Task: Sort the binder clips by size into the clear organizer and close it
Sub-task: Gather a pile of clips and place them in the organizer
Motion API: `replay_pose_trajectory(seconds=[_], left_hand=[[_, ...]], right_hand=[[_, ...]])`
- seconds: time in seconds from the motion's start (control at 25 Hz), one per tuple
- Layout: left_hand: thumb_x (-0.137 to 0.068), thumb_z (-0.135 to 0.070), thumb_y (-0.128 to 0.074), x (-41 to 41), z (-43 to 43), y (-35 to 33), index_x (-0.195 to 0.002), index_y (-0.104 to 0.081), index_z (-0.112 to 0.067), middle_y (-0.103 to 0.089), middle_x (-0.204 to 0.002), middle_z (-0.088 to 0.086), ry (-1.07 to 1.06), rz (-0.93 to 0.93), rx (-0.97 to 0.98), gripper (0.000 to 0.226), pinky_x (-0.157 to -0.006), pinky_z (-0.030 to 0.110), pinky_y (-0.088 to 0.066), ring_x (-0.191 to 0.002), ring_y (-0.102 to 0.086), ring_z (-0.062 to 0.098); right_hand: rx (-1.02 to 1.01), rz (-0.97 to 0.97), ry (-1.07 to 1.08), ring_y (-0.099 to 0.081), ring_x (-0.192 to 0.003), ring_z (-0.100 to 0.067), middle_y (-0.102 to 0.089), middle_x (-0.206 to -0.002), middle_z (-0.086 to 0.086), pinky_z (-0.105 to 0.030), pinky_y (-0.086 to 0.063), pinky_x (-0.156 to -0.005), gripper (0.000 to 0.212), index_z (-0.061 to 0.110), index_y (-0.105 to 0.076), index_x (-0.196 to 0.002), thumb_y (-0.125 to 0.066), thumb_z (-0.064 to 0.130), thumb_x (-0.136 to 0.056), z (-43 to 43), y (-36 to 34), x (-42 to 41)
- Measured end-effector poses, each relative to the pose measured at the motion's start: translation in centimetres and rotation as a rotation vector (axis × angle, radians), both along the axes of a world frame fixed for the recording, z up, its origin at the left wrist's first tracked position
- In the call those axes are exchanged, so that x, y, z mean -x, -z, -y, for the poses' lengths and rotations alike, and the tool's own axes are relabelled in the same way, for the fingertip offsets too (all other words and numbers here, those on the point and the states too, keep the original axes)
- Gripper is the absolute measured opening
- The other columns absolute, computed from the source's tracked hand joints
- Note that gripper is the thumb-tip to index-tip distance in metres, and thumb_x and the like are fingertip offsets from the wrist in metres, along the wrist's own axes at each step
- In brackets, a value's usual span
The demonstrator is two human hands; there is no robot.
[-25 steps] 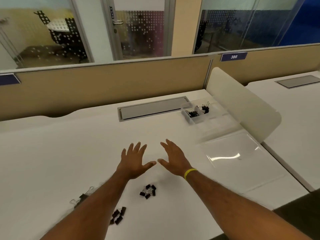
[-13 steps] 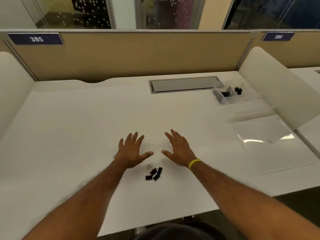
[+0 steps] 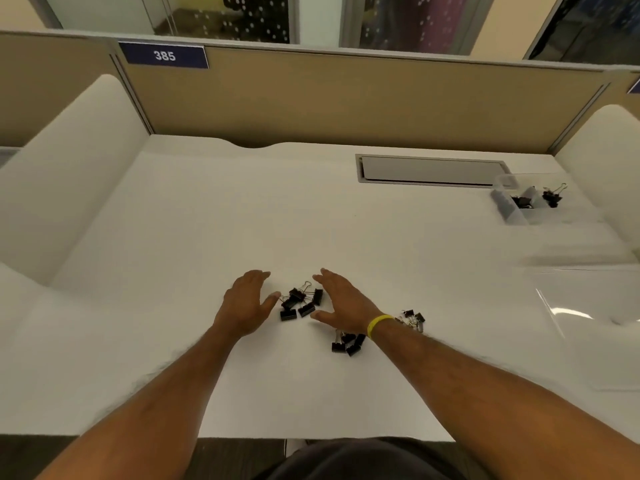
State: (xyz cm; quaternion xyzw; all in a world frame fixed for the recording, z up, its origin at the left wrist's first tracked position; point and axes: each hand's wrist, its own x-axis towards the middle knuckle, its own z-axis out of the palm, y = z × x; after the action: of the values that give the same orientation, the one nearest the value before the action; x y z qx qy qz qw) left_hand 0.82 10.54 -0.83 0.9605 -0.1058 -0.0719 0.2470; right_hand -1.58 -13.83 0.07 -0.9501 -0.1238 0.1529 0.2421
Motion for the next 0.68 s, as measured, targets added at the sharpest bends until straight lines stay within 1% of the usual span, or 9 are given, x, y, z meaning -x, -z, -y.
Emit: replay_pose_trajectory(seconds=[0.08,0.16,0.24,0.36,0.44,0.48,0.6,0.68], left_hand=[[-0.089,-0.052,-0.051,0.7,-0.1,0.1,-0.142,-0.042,-0.019,-0.042,-0.148,0.002,0.063,-0.011,-0.016,0.064,-0.108,0.040,-0.035,-0.135,-0.039,0.022],[-0.086,-0.052,-0.055,1.4,0.2,0.3,-0.144,-0.040,-0.022,-0.039,-0.150,0.000,0.119,-0.026,-0.044,0.067,-0.108,0.040,-0.032,-0.137,-0.036,0.021],[-0.084,-0.053,-0.057,1.7,0.6,0.6,-0.143,-0.040,-0.023,-0.039,-0.150,-0.002,0.151,-0.016,-0.050,0.069,-0.108,0.040,-0.033,-0.137,-0.036,0.019],[-0.084,-0.044,-0.061,1.8,1.1,0.9,-0.139,-0.046,-0.021,-0.044,-0.146,-0.002,0.178,0.011,-0.044,0.062,-0.106,0.038,-0.037,-0.132,-0.041,0.020],[-0.085,-0.036,-0.063,1.8,1.4,1.0,-0.135,-0.051,-0.019,-0.049,-0.141,-0.001,0.165,0.025,-0.021,0.054,-0.104,0.034,-0.037,-0.127,-0.043,0.020],[-0.086,-0.033,-0.063,1.9,1.6,1.0,-0.133,-0.053,-0.019,-0.050,-0.139,-0.001,0.153,0.029,-0.010,0.050,-0.103,0.031,-0.037,-0.126,-0.044,0.020],[-0.087,-0.029,-0.063,1.8,1.7,1.2,-0.128,-0.057,-0.019,-0.053,-0.135,-0.003,0.136,0.034,0.001,0.043,-0.100,0.027,-0.036,-0.121,-0.045,0.018],[-0.087,-0.029,-0.063,1.6,1.7,1.3,-0.127,-0.059,-0.019,-0.054,-0.135,-0.004,0.136,0.034,0.000,0.041,-0.100,0.026,-0.035,-0.121,-0.045,0.018]], right_hand=[[0.007,-0.016,-0.024,-0.012,-0.148,-0.016,-0.010,-0.162,0.001,-0.033,-0.021,-0.117,0.085,0.023,-0.019,-0.153,-0.065,0.048,-0.086,-1.2,0.2,-0.3],[0.031,-0.015,-0.027,-0.014,-0.147,-0.017,-0.011,-0.162,0.002,-0.037,-0.028,-0.115,0.085,0.026,-0.021,-0.152,-0.066,0.049,-0.084,-2.1,0.6,-0.4],[0.058,-0.003,-0.036,-0.014,-0.147,-0.017,-0.013,-0.161,0.003,-0.040,-0.034,-0.112,0.081,0.030,-0.023,-0.151,-0.065,0.049,-0.083,-2.8,0.8,-0.5],[0.118,0.010,-0.097,-0.014,-0.147,-0.018,-0.016,-0.161,0.002,-0.042,-0.038,-0.108,0.072,0.032,-0.026,-0.149,-0.060,0.043,-0.087,-3.4,0.7,-0.6],[0.154,0.032,-0.125,-0.018,-0.145,-0.019,-0.024,-0.158,0.000,-0.041,-0.040,-0.106,0.062,0.029,-0.032,-0.147,-0.056,0.037,-0.090,-3.7,0.6,-0.7],[0.157,0.048,-0.126,-0.023,-0.142,-0.020,-0.031,-0.154,0.000,-0.040,-0.042,-0.103,0.057,0.027,-0.037,-0.144,-0.055,0.035,-0.091,-3.7,0.5,-0.8],[0.137,0.097,-0.121,-0.041,-0.126,-0.020,-0.050,-0.133,0.003,-0.038,-0.048,-0.090,0.043,0.025,-0.049,-0.134,-0.055,0.029,-0.092,-3.6,0.2,-1.1],[0.132,0.113,-0.121,-0.045,-0.117,-0.020,-0.056,-0.125,0.004,-0.037,-0.049,-0.086,0.040,0.025,-0.053,-0.132,-0.054,0.023,-0.092,-3.3,0.1,-1.2]])
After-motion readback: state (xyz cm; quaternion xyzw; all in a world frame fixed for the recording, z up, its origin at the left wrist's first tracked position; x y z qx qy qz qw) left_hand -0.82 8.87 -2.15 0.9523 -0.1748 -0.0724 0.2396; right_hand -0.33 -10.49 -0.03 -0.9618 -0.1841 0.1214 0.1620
